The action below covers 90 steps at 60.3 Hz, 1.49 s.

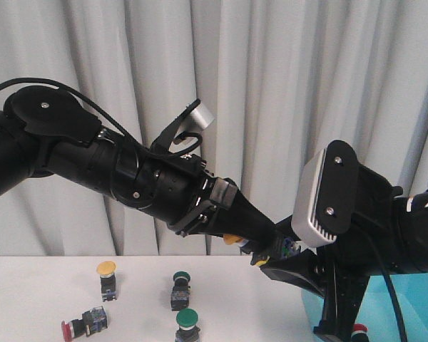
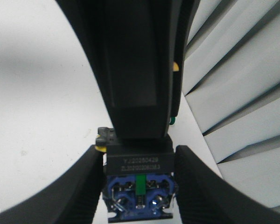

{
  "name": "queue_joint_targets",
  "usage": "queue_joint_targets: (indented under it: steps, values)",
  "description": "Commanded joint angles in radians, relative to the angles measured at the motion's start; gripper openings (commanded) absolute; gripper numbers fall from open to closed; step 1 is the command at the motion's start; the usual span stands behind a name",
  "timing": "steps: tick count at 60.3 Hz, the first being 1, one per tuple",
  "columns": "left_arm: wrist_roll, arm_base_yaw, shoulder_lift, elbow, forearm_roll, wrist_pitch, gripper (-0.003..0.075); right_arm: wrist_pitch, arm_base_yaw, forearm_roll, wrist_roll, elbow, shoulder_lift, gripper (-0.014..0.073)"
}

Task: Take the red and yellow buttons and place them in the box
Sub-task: 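Grasp the yellow button's base with the right gripper, open left gripper, then carry the yellow button into the blue box with the right gripper, release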

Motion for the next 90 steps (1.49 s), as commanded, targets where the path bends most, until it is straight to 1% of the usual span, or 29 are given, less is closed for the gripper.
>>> queue_joint_targets:
  steps: [1, 9, 15, 22, 26, 34, 37, 42, 46, 54, 60, 65, 73, 80, 86, 90]
  values:
    - [0.003, -0.009, -0.054, -0.027, -0.13, -0.022, 0.0011, -0.024, 0.001, 0.021, 0.002, -0.026, -0.022, 0.0028]
    - [0.009, -0.009, -0.054, -0.027, -0.126, -0.068, 0.0052, -0.022, 0.001, 0.021, 0.002, -0.026, -0.022, 0.0029]
    - [0.009, -0.009, -0.054, -0.027, -0.126, -0.077, 0.0116, -0.022, 0.001, 0.021, 0.002, -0.026, -0.022, 0.0028]
    - [0.009, -0.009, -0.054, -0.027, -0.126, -0.088, 0.0234, -0.022, 0.001, 0.021, 0.002, -0.026, -0.022, 0.0029]
    - [0.008, -0.009, -0.054, -0.027, -0.126, -0.097, 0.0325, -0.023, 0.001, 0.021, 0.002, -0.026, -0.022, 0.0029]
    - [0.008, -0.009, -0.054, -0.027, -0.127, -0.097, 0.0482, -0.024, 0.001, 0.02, 0.001, -0.026, -0.022, 0.0029]
    - [0.008, -0.011, -0.054, -0.027, -0.129, -0.096, 0.0531, -0.026, 0.001, 0.02, 0.001, -0.026, -0.022, 0.0029]
    - [0.008, -0.016, -0.054, -0.027, -0.129, -0.091, 0.0584, -0.031, 0.001, 0.02, 0.001, -0.026, -0.022, 0.0029]
    - [0.009, -0.022, -0.054, -0.027, -0.129, -0.094, 0.0602, -0.031, 0.001, 0.02, 0.001, -0.026, -0.022, 0.0029]
    - [0.011, -0.024, -0.054, -0.027, -0.125, -0.114, 0.0592, -0.03, 0.001, 0.019, 0.001, -0.026, -0.022, 0.0029]
    - [0.017, -0.024, -0.054, -0.027, -0.121, -0.159, 0.0587, -0.03, 0.001, 0.019, 0.002, -0.026, -0.022, 0.0029]
    - [0.04, -0.018, -0.054, -0.027, -0.09, -0.2, 0.0587, -0.029, 0.001, 0.021, 0.028, -0.026, -0.022, 0.0029]
    - [0.062, 0.002, -0.054, -0.027, 0.019, -0.252, 0.0587, -0.03, 0.001, 0.012, 0.08, -0.026, -0.022, 0.0029]
    - [0.062, 0.03, -0.054, -0.027, 0.103, -0.263, 0.0587, -0.03, 0.0, -0.037, 0.127, -0.026, -0.022, 0.0029]
    - [0.06, 0.056, -0.054, -0.027, 0.192, -0.249, 0.0587, -0.03, 0.0, -0.073, 0.183, -0.026, -0.022, 0.0029]
    - [0.06, 0.07, -0.055, -0.027, 0.267, -0.195, 0.0576, -0.035, 0.0, -0.087, 0.219, -0.026, -0.023, 0.0029]
